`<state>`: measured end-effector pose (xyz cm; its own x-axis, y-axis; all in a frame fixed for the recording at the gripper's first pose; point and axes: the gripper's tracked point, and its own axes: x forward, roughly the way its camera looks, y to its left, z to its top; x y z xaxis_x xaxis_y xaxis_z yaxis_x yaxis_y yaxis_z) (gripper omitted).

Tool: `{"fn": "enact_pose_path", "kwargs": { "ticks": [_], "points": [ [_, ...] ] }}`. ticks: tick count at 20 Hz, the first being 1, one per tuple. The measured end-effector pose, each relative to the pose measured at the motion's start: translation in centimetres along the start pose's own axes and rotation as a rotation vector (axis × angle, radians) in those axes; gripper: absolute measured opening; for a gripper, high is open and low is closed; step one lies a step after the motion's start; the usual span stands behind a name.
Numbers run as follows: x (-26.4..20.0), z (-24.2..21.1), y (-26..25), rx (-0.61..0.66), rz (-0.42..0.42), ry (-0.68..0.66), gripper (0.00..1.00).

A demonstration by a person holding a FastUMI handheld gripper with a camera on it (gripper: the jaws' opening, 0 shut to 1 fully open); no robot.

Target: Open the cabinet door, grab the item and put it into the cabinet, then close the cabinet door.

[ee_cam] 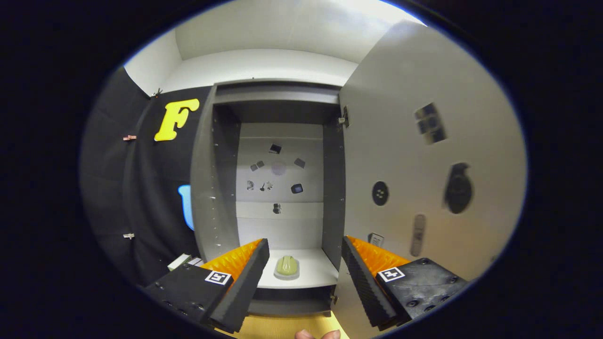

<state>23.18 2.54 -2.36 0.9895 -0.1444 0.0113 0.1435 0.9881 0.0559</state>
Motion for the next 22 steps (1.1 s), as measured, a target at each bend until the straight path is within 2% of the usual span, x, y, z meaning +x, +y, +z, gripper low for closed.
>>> {"fn": "enact_pose_path", "kwargs": {
  "ticks": [4,9,12,16,18,22],
  "points": [
    [-7.7,1.0,-2.1,0.009,0.004,-0.005,0.97],
    [-15.1,1.6,-7.6,-0.001,-0.032,0.002,0.97],
    [-17.9,1.3,-13.7,-0.013,-0.121,0.033,0.97],
    [-18.7,0.7,-23.2,-0.002,-0.296,0.048,0.97],
    [-17.8,-0.5,-26.8,0.011,-0.354,0.074,0.98],
    [-14.4,-3.6,-30.5,0.037,-0.381,0.124,0.98]
  ]
}}
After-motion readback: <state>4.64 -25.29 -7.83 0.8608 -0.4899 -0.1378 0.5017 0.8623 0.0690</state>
